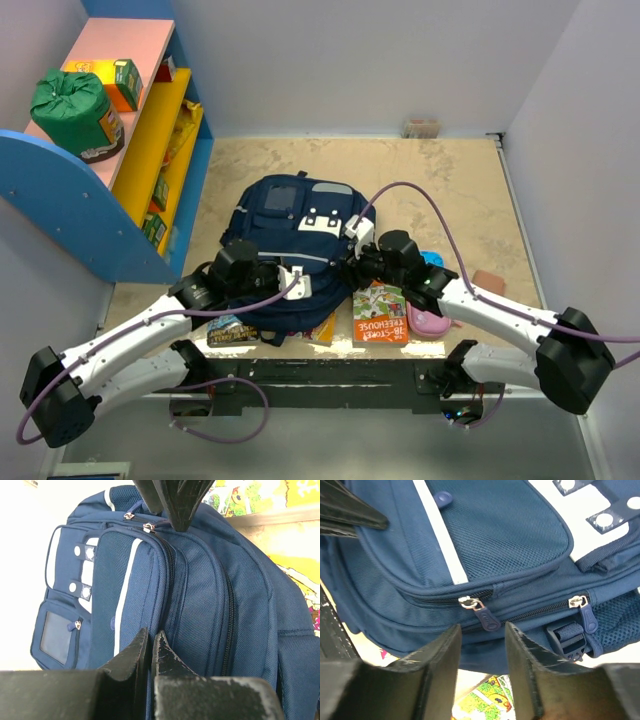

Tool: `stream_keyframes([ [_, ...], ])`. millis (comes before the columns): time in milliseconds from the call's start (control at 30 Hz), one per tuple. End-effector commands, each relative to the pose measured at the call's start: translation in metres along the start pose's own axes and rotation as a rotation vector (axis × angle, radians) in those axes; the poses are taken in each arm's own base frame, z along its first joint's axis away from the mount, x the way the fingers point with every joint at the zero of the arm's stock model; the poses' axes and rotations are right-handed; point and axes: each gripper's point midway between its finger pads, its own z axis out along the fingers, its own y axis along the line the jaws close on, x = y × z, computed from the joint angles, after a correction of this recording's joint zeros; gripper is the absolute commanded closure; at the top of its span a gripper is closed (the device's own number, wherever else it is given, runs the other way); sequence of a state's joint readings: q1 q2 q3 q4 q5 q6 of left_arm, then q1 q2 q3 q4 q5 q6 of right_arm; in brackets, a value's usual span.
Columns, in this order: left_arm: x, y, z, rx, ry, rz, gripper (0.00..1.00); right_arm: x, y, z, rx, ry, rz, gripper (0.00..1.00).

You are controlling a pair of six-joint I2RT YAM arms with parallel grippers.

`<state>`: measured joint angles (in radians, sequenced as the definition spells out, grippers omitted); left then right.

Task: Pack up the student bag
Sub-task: Unzip the student bag at the center of the board.

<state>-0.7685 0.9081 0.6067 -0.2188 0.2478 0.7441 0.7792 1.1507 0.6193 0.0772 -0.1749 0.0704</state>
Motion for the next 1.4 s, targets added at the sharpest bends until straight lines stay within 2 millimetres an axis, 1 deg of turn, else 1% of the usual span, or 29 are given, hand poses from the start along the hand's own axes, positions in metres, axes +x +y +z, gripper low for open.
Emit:
stream_keyframes([
  [0,-0.020,0.020,-0.010,-0.071,-0.063,0.018,1.00,-0.024,0.004,0.005,-0.015,-0.056,-0.023,0.58],
  [33,-0.019,0.020,-0.010,-0.070,-0.062,0.015,1.00,-0.026,0.004,0.005,-0.014,-0.062,-0.018,0.60],
  [67,-0.020,0.018,-0.010,-0.065,-0.067,0.013,1.00,-0.026,0.004,0.005,-0.016,-0.064,-0.014,0.66],
  [133,-0.019,0.017,-0.009,-0.061,-0.069,0.008,1.00,-0.027,0.006,0.004,-0.022,-0.072,-0.003,0.72],
  [167,-0.020,0.016,-0.009,-0.058,-0.076,0.009,1.00,-0.028,0.006,0.004,-0.021,-0.078,-0.001,0.79],
  [267,-0.020,0.014,-0.007,-0.048,-0.079,0.008,1.00,-0.028,0.006,0.003,-0.015,-0.082,0.008,0.86],
  [433,-0.020,0.013,-0.007,-0.038,-0.075,0.008,1.00,-0.032,0.002,-0.002,0.013,-0.102,-0.002,0.84],
  [533,-0.019,0.012,-0.007,-0.032,-0.072,0.005,1.00,-0.036,0.001,-0.003,0.015,-0.115,-0.011,0.88],
  [600,-0.021,0.011,-0.007,-0.029,-0.077,0.006,1.00,-0.037,0.003,-0.002,0.007,-0.117,-0.014,0.83],
  [633,-0.021,0.012,-0.008,-0.029,-0.080,0.006,1.00,-0.036,0.002,-0.001,0.006,-0.112,-0.017,0.64],
  [667,-0.020,0.011,-0.007,-0.025,-0.078,0.006,1.00,-0.035,0.001,-0.001,0.011,-0.110,-0.018,0.60],
  [733,-0.020,0.011,-0.007,-0.023,-0.076,0.007,1.00,-0.035,0.000,-0.001,0.019,-0.110,-0.025,0.56],
  [800,-0.020,0.009,-0.007,-0.019,-0.076,0.008,1.00,-0.037,-0.001,-0.001,0.022,-0.113,-0.028,0.55],
  [833,-0.019,0.009,-0.007,-0.019,-0.074,0.008,1.00,-0.035,-0.001,0.001,0.021,-0.106,-0.029,0.54],
  [867,-0.020,0.009,-0.007,-0.020,-0.077,0.010,1.00,-0.037,0.000,0.002,0.018,-0.107,-0.027,0.54],
  [1000,-0.020,0.009,-0.008,-0.022,-0.081,0.007,1.00,-0.032,0.002,0.010,0.000,-0.086,-0.025,0.56],
  [1067,-0.020,0.009,-0.008,-0.022,-0.082,0.004,1.00,-0.030,0.003,0.014,-0.012,-0.076,-0.010,0.61],
  [1100,-0.019,0.008,-0.008,-0.023,-0.080,0.003,1.00,-0.029,0.007,0.015,-0.035,-0.071,-0.004,0.64],
  [1133,-0.018,0.008,-0.008,-0.024,-0.079,0.003,1.00,-0.028,0.010,0.016,-0.048,-0.066,0.013,0.72],
  [1200,-0.018,0.008,-0.007,-0.023,-0.080,0.003,1.00,-0.027,0.013,0.015,-0.061,-0.068,0.030,0.80],
  [1233,-0.018,0.007,-0.006,-0.020,-0.082,0.002,1.00,-0.028,0.015,0.014,-0.065,-0.074,0.045,0.88],
  [1267,-0.018,0.006,-0.006,-0.016,-0.082,0.003,1.00,-0.026,0.015,0.013,-0.062,-0.074,0.052,0.91],
  [1300,-0.018,0.006,-0.005,-0.014,-0.082,0.003,1.00,-0.029,0.015,0.011,-0.057,-0.083,0.058,0.93],
  [1333,-0.018,0.006,-0.004,-0.010,-0.082,0.003,1.00,-0.026,0.016,0.010,-0.047,-0.076,0.072,0.99],
  [1367,-0.019,0.005,-0.004,-0.005,-0.087,0.004,1.00,-0.026,0.016,0.009,-0.038,-0.076,0.080,1.00],
])
